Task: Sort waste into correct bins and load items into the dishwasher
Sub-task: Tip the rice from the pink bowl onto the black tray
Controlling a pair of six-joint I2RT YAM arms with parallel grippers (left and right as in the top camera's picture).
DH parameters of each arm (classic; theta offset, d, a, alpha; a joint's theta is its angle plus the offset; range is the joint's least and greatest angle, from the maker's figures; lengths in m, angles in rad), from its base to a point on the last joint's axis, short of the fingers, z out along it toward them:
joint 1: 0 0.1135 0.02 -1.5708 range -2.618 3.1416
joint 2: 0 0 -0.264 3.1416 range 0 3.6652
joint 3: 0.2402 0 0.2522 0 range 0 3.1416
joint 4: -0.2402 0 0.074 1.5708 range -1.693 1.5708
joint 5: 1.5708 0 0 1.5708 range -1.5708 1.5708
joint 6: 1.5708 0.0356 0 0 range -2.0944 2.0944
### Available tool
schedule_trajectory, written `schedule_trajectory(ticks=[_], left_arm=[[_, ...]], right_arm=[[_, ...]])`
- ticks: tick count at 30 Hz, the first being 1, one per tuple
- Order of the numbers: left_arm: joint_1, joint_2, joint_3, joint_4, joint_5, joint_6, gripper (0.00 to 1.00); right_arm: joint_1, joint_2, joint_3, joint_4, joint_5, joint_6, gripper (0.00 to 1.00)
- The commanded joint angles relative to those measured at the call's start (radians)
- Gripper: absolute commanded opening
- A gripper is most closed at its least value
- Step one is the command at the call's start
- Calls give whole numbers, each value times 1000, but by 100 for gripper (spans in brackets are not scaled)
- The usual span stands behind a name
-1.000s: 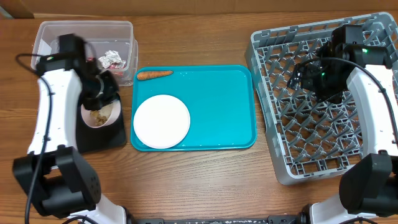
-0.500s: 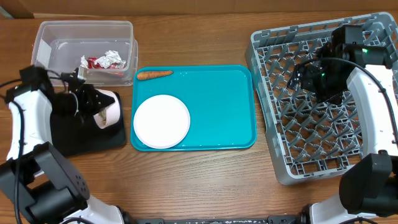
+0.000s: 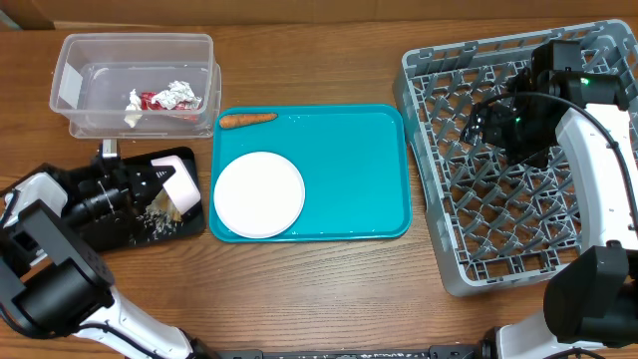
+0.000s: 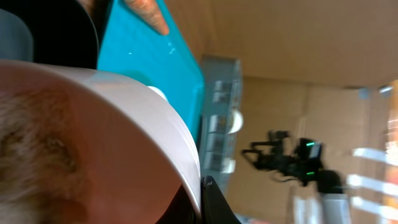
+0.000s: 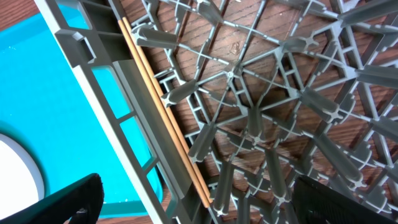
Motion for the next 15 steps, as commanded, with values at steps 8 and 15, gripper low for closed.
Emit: schedule_trajectory(ticks=[8, 15], left_arm=[[38, 49, -8, -34, 230, 3, 4], [44, 49, -8, -34, 290, -119, 4]], right_arm=[[1, -5, 2, -2, 9, -8, 99], [1, -5, 2, -2, 9, -8, 99]])
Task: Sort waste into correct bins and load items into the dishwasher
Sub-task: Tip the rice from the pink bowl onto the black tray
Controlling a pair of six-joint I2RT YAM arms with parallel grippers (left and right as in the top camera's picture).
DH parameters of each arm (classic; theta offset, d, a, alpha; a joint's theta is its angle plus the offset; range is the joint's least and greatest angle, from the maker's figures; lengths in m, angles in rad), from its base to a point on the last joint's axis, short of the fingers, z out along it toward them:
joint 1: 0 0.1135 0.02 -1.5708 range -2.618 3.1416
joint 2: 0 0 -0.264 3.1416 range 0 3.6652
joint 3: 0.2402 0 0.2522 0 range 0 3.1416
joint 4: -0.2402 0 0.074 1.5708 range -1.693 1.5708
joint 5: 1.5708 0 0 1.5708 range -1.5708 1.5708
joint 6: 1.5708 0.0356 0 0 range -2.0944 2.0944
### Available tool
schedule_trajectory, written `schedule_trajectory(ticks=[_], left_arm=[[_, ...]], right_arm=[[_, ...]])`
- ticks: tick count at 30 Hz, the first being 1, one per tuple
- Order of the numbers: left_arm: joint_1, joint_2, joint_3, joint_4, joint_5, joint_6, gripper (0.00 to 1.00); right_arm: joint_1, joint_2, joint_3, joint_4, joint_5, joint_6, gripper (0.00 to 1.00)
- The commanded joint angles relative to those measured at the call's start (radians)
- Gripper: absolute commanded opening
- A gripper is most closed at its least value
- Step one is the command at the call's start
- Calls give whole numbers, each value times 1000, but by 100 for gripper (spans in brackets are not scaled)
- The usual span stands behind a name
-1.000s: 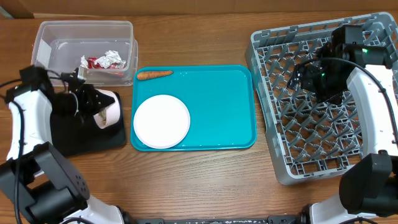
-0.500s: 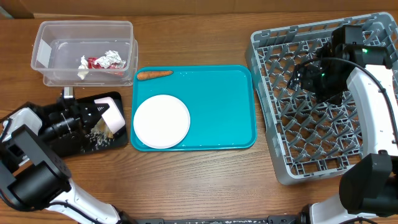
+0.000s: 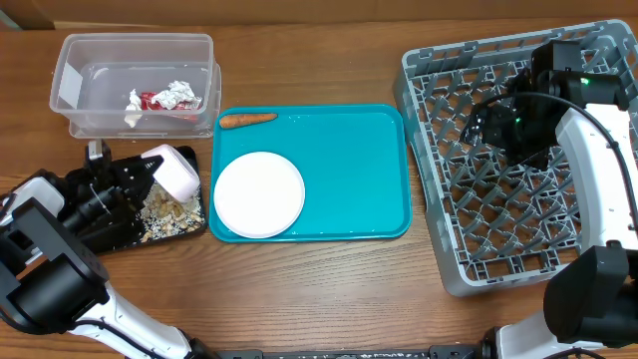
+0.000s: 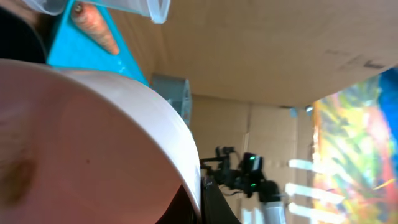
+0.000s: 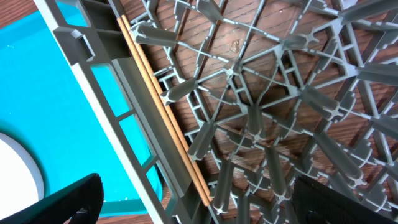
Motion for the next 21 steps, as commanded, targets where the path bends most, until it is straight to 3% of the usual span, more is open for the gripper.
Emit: schedule_trajectory(ticks=[1, 12, 21], left_arm=[[11, 11, -6, -4, 65, -100, 4], [11, 11, -6, -3, 65, -208, 4], [11, 11, -6, -3, 65, -214, 4]], right_arm=[[1, -5, 2, 4, 9, -8, 99], [1, -5, 2, 4, 9, -8, 99], [1, -5, 2, 4, 10, -8, 99]])
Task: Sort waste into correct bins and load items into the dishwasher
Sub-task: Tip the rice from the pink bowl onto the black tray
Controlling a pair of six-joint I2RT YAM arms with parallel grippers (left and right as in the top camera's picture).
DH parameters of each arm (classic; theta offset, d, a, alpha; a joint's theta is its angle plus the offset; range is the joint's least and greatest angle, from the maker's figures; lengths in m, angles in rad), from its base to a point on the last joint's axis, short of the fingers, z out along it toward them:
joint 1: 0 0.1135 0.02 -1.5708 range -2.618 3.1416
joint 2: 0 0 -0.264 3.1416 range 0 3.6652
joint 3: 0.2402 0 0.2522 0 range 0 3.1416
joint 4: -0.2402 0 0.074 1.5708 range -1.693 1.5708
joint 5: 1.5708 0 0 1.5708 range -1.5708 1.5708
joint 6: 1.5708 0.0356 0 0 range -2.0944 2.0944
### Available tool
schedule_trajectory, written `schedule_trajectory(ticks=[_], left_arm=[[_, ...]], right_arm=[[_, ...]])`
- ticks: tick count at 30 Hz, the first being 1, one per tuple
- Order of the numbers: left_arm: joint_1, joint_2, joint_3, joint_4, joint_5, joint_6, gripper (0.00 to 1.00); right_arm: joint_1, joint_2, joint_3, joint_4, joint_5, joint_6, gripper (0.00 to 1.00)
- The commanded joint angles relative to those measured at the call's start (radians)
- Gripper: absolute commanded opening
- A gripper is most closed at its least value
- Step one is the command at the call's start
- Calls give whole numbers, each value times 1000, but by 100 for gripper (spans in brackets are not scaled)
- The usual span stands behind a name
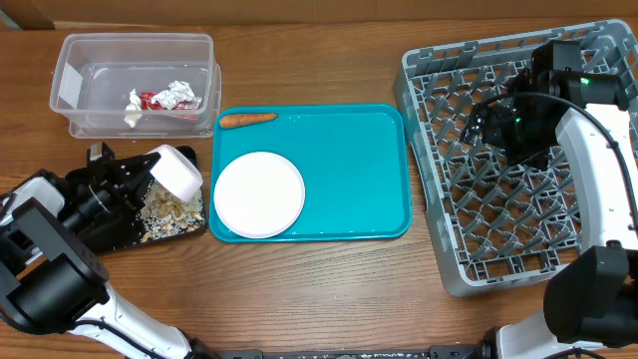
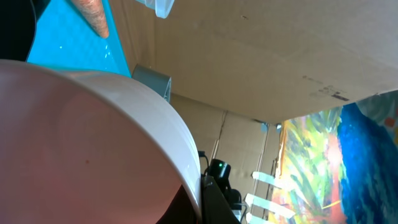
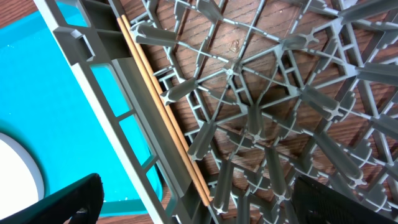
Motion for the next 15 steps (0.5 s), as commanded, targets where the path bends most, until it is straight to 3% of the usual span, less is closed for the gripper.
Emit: schedule_trajectory(ticks=[1, 7, 10, 15], left_arm=[[11, 10, -6, -2, 29, 3, 4], [8, 1, 16, -31, -24, 172, 4], [-10, -49, 79, -162, -95, 335, 4], [-66, -144, 186, -236, -229, 364, 4]], right_arm=[[1, -5, 2, 3, 10, -8, 99], [1, -4, 2, 3, 9, -8, 99], [1, -5, 2, 4, 10, -8, 99], [1, -5, 2, 4, 18, -8, 99]])
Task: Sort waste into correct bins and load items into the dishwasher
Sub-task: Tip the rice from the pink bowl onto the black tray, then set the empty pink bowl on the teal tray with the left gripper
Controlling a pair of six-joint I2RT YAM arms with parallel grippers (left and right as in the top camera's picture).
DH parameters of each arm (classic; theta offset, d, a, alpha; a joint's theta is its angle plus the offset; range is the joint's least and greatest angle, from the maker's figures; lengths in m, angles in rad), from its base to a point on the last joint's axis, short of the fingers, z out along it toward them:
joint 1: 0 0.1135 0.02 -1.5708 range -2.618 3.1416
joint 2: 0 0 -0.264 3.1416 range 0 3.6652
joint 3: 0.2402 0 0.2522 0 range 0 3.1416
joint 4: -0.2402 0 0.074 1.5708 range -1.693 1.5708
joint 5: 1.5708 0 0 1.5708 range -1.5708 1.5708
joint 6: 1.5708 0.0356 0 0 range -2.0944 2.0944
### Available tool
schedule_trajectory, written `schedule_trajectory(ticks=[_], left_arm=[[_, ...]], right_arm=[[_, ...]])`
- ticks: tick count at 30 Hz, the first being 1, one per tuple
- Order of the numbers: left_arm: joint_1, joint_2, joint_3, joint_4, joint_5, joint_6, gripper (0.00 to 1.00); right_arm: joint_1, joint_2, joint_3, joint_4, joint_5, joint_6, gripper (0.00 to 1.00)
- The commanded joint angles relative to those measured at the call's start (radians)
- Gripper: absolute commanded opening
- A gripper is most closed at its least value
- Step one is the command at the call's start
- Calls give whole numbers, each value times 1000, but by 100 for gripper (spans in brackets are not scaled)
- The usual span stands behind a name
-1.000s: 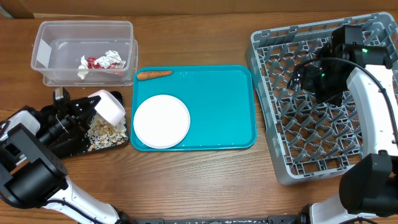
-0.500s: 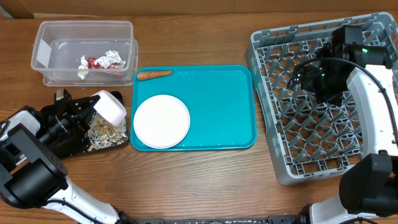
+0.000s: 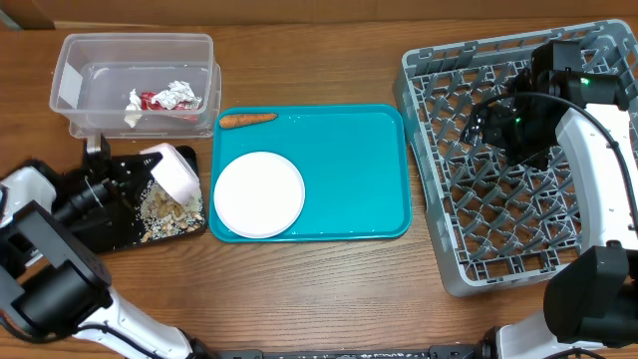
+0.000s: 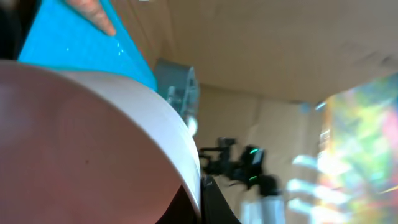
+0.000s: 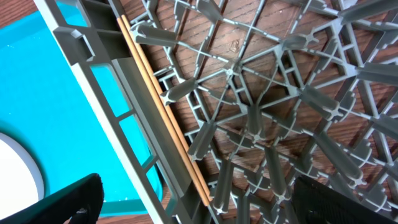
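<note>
My left gripper (image 3: 143, 172) is shut on the rim of a white bowl (image 3: 171, 170), held tilted over the black bin (image 3: 110, 227), where food scraps (image 3: 164, 211) lie. The left wrist view is filled by the bowl's bare pinkish inside (image 4: 93, 143), with one finger (image 4: 214, 205) at the rim. A white plate (image 3: 258, 193) and a carrot (image 3: 247, 120) rest on the teal tray (image 3: 349, 170). My right gripper (image 3: 490, 125) hangs open over the grey dish rack (image 3: 518, 229). Chopsticks (image 5: 165, 112) lie along the rack's left wall.
A clear plastic bin (image 3: 70, 60) at the back left holds crumpled wrappers (image 3: 164, 98). The rack's upright pegs (image 5: 249, 118) stand under the right gripper. Bare wooden table (image 3: 319, 289) runs along the front.
The left wrist has turned a little with the bowl, which stays tilted over the black bin. The right arm has not moved.
First the bowl was tipped low over the black bin with food still inside it. Then it stood higher and nearly bare, with scraps spread in the bin. It has stayed empty and tilted there since. The right gripper has hung open over the rack throughout.
</note>
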Motion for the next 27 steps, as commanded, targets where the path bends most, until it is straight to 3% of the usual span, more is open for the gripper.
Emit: schedule_trajectory(ticks=[1, 9, 15, 20, 27], left_arm=[[-69, -126, 107, -16, -133, 84, 4], [-371, -217, 229, 85, -406, -116, 4], [-684, -214, 238, 311, -567, -271, 4], [-939, -210, 237, 507, -879, -423, 4], [-1204, -134, 237, 644, -1119, -452, 4]], right_arm=[[1, -5, 2, 3, 25, -8, 99], [1, -5, 2, -1, 28, -8, 99], [1, -5, 2, -11, 28, -8, 99], [1, -5, 2, -11, 28, -8, 99], [1, -5, 2, -13, 27, -8, 99]])
